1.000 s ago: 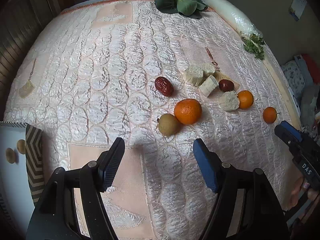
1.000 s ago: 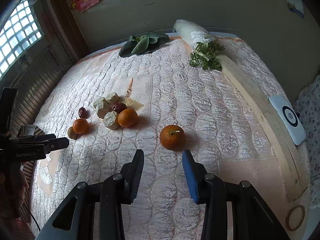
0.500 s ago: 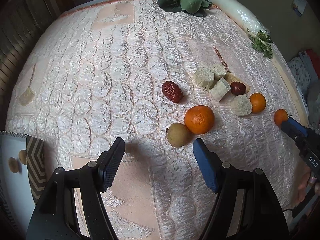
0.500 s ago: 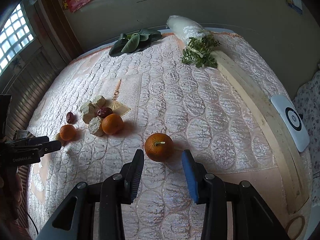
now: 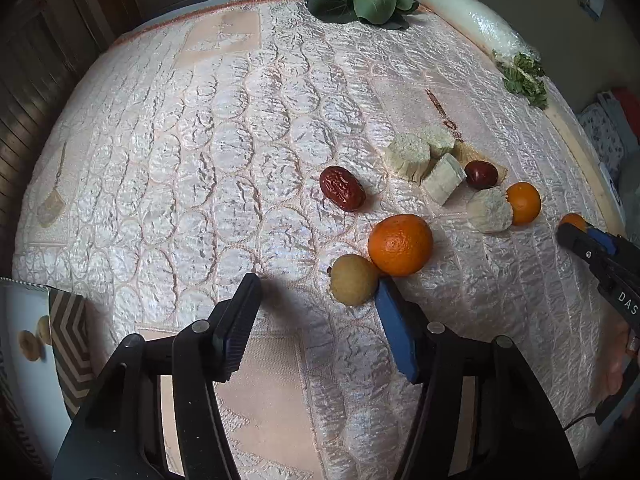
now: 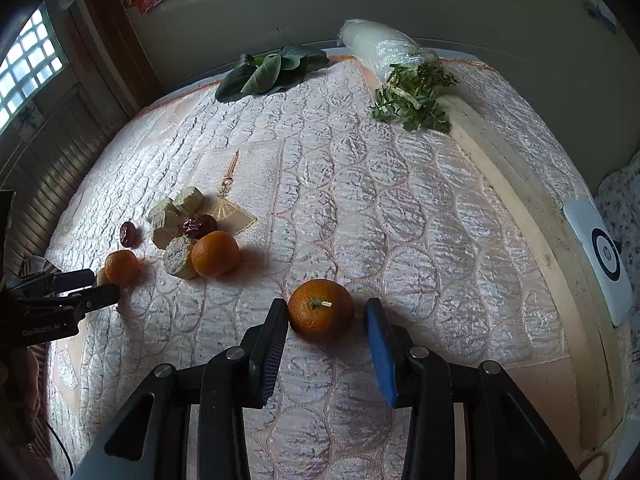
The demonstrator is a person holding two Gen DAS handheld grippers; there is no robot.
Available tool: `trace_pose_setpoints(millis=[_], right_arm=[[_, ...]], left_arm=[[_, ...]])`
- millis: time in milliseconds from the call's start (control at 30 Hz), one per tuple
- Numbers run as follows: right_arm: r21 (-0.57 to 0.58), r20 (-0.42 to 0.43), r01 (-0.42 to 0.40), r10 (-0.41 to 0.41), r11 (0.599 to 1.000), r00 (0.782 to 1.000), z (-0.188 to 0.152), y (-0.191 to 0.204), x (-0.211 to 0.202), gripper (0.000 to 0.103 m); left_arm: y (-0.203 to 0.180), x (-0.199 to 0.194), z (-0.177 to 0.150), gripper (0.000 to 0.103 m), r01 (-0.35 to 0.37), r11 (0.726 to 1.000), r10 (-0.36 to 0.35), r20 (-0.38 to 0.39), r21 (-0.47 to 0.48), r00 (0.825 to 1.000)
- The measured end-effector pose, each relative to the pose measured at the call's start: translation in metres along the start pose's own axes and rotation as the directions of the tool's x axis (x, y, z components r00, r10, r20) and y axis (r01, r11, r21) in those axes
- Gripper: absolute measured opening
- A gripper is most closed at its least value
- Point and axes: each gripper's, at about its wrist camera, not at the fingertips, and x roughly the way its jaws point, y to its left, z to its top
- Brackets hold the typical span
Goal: Organize fruits
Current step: 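Grasp the small pear with the left gripper while the right gripper grasps an orange, then place the pear in the tray with the left gripper while the right gripper places the orange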
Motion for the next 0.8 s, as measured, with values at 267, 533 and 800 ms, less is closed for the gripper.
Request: trace_pose_setpoints(millis=[267, 533, 800], right_arm=[[-0.010, 0.003, -0.005, 0.005, 1.000, 1.000, -0.001, 0.004, -0.003, 0.030], [-0.035, 0.020, -0.032, 0.032, 0.999, 0.999, -0.009, 0.024, -0.019, 0.030], [-0.073, 0.014, -0.054, 0.055, 0.996, 0.998, -0.017, 0.045, -0.025, 0.030]], left_arm=[[0.005, -0.007, -0.003, 0.022, 0.019, 1.000, -0.019, 0.007, -0.005, 1.000], [0.015, -0.023, -0.014, 0.021, 0.037, 0.998, -0.036, 0.030, -0.041, 0.999], [0.027, -0.030, -0.025, 0.018, 0.055, 0.996, -0.053, 0.031, -0.064, 0.998]])
